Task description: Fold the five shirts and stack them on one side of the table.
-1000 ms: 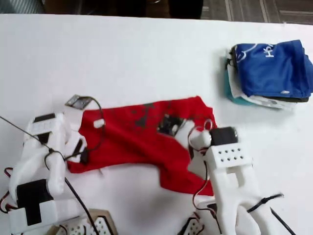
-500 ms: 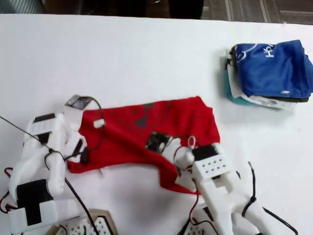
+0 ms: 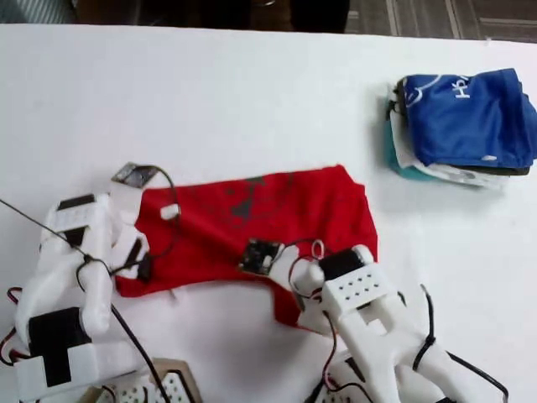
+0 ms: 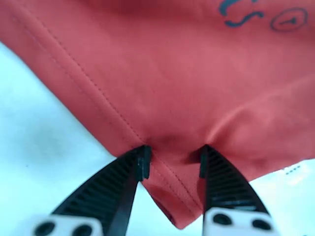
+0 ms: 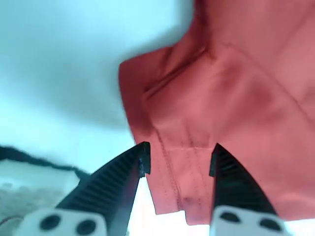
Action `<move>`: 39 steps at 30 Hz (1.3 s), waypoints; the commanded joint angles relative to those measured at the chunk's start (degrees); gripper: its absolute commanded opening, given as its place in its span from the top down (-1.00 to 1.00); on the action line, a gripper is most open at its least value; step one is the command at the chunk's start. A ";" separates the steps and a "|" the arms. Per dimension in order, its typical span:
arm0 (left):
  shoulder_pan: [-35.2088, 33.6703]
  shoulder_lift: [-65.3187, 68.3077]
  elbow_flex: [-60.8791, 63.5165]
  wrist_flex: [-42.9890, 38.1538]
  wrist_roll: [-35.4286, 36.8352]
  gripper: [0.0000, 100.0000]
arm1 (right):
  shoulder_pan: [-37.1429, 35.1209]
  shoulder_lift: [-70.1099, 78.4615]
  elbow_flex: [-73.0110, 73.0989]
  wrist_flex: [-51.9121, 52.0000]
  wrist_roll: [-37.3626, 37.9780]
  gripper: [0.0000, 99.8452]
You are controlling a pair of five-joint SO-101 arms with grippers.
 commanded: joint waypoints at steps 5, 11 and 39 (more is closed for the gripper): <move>0.62 0.00 -0.31 -3.87 0.62 0.62 | -0.40 -1.36 0.44 0.66 4.31 0.60; 0.70 0.00 -0.31 -3.87 0.62 0.62 | -0.04 -1.27 1.49 -0.66 4.04 0.44; 0.70 0.00 -0.22 -3.87 0.62 0.62 | -0.04 20.35 -0.35 -9.19 4.31 0.71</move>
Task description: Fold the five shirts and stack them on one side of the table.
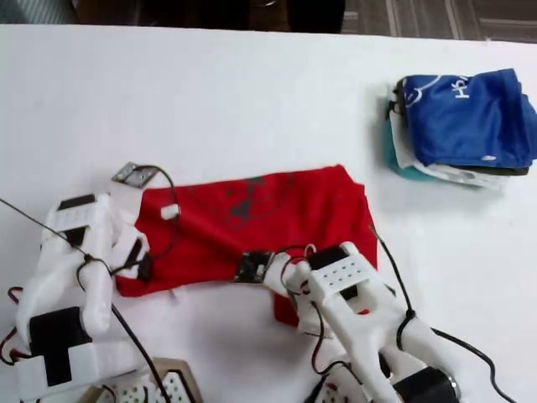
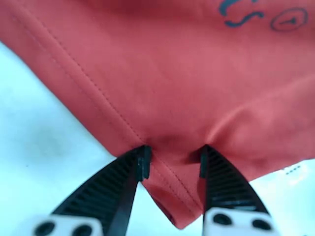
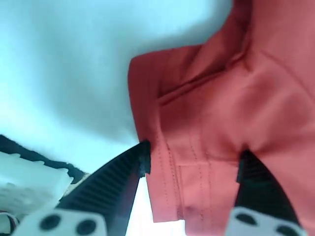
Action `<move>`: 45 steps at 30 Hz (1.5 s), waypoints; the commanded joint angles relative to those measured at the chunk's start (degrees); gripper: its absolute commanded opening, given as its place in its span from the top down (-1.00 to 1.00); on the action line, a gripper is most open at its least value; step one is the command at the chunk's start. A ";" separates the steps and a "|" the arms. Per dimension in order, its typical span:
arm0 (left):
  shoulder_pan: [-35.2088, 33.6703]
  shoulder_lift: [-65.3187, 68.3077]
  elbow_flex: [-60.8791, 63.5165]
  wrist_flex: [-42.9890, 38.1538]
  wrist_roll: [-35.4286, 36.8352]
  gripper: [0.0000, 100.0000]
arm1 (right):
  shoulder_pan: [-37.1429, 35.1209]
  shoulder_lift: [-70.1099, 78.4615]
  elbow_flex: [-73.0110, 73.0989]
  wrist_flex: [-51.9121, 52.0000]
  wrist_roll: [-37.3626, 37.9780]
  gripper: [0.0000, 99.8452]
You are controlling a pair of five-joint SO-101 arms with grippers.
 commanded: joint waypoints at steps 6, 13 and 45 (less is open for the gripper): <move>0.70 0.00 -0.31 -3.87 0.62 0.62 | 0.04 1.98 -0.44 -3.30 0.00 0.91; 0.70 0.00 -0.31 -3.87 0.62 0.62 | 0.04 1.98 -6.42 3.74 0.00 0.96; 0.70 0.00 -0.22 -4.57 0.62 0.62 | -12.88 -2.15 -1.85 4.26 0.35 0.36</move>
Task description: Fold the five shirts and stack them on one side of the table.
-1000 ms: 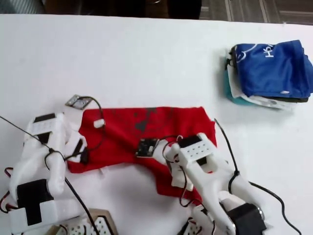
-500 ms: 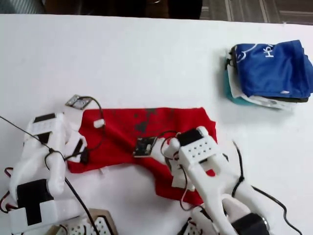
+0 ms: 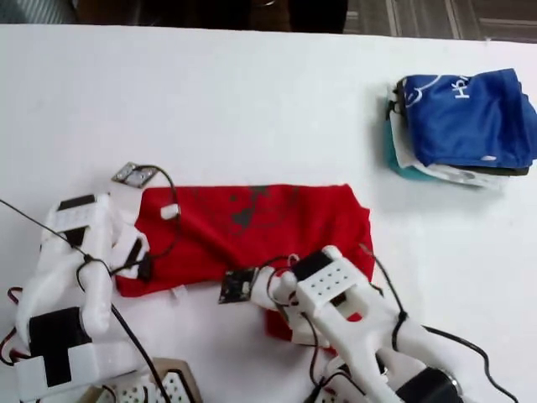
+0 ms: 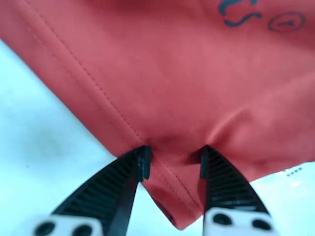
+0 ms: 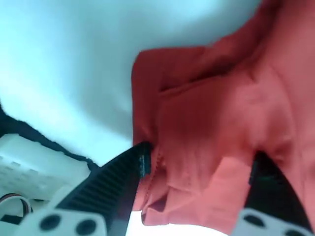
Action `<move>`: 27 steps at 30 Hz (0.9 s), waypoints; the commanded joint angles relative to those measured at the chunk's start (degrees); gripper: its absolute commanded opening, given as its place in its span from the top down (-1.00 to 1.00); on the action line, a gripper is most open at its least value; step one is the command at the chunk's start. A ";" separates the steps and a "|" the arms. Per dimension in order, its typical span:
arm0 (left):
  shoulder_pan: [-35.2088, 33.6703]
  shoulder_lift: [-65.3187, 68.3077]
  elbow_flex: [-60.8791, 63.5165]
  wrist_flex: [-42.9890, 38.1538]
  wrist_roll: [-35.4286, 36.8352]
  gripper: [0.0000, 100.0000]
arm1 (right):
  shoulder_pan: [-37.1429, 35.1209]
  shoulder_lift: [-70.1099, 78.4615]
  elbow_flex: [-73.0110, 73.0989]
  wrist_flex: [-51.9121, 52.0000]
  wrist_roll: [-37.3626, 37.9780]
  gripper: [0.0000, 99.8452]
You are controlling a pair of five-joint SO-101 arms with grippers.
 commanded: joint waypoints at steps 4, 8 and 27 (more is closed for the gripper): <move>0.62 -0.09 -0.22 -4.13 0.62 0.62 | -8.13 7.69 -2.90 -0.92 0.00 0.36; 0.62 -0.09 -0.22 -4.13 0.70 0.62 | -8.75 11.91 -4.31 -1.89 -0.09 0.36; 0.62 -0.09 -0.13 -4.04 0.70 0.62 | 12.62 17.98 -17.23 -1.10 4.22 0.96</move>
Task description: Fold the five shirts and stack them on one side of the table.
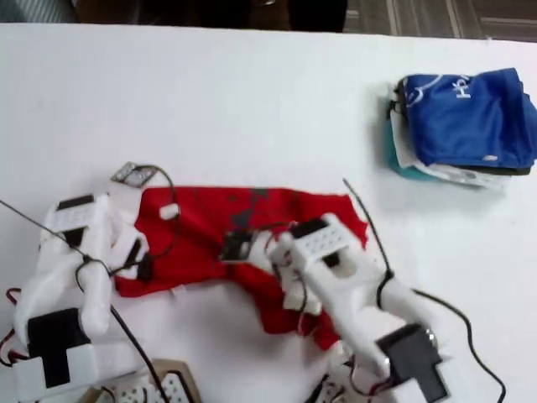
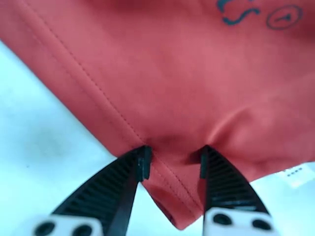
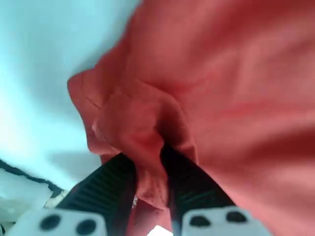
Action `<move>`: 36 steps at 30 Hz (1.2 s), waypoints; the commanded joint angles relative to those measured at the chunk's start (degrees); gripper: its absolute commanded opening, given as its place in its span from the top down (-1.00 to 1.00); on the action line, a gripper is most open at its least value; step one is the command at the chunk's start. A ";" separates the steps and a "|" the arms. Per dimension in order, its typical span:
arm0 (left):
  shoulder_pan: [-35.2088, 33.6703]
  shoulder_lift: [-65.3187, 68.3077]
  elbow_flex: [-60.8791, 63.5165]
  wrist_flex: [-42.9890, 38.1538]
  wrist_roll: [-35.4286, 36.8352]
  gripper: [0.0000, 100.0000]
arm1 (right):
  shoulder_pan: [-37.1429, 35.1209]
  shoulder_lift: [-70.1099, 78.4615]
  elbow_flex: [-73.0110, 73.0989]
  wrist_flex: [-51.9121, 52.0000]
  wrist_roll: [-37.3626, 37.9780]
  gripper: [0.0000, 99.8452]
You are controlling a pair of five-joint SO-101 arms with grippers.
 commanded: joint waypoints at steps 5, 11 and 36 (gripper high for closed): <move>0.62 -0.09 -0.13 -4.13 0.70 0.62 | 6.81 1.10 -15.21 9.45 5.80 0.96; 0.62 -0.09 -0.13 -4.13 0.70 0.62 | 8.22 2.42 -30.77 12.79 5.98 0.96; 0.62 -0.09 -0.04 -4.04 0.70 0.62 | 18.95 30.99 -75.16 22.37 -4.13 0.55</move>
